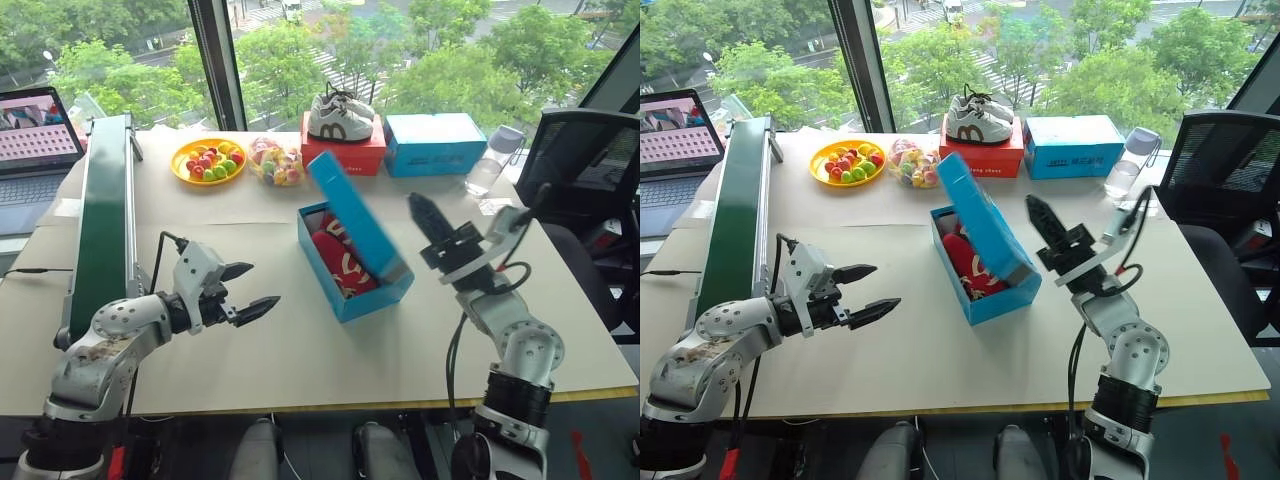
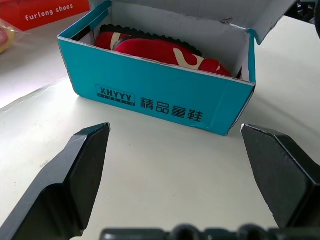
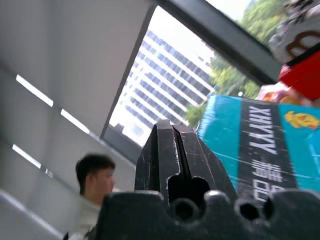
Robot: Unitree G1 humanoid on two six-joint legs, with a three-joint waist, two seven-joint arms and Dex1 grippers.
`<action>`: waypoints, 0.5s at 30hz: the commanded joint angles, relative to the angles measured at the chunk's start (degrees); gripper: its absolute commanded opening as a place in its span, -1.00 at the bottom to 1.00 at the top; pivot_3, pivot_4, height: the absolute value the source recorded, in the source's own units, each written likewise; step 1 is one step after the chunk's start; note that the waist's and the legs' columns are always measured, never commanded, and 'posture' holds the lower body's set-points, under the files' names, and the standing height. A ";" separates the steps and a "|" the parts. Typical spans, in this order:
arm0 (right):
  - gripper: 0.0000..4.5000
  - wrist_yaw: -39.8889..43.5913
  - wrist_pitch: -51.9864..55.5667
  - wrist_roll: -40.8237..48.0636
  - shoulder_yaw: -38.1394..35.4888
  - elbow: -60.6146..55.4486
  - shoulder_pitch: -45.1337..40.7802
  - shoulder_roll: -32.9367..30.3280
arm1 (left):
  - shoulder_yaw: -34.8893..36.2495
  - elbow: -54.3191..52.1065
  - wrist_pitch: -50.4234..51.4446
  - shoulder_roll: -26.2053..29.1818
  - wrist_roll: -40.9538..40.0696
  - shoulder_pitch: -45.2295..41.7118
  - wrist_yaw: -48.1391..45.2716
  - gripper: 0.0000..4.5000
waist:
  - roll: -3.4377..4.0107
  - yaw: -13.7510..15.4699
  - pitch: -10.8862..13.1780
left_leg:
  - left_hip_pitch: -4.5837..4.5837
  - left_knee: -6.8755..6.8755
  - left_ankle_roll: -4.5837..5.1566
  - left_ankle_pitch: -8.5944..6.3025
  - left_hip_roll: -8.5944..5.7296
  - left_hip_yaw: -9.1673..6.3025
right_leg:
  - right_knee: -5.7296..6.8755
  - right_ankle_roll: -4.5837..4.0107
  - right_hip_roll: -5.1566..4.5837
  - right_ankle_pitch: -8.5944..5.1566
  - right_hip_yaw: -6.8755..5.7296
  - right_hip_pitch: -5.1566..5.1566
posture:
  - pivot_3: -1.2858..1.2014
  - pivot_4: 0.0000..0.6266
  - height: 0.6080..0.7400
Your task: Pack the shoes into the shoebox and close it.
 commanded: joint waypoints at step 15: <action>-0.99 -0.94 -33.00 -55.24 31.86 62.37 -31.56 1.45 | 1.33 -4.38 0.59 -1.80 -0.25 1.26 2.96 1.00 | -0.10 0.18 -0.05 | -0.10 0.06 -0.01 -0.07 -0.01 0.12 | -0.03 0.10 0.09 0.08 0.16 -0.11 | 0.03 -0.52 1.00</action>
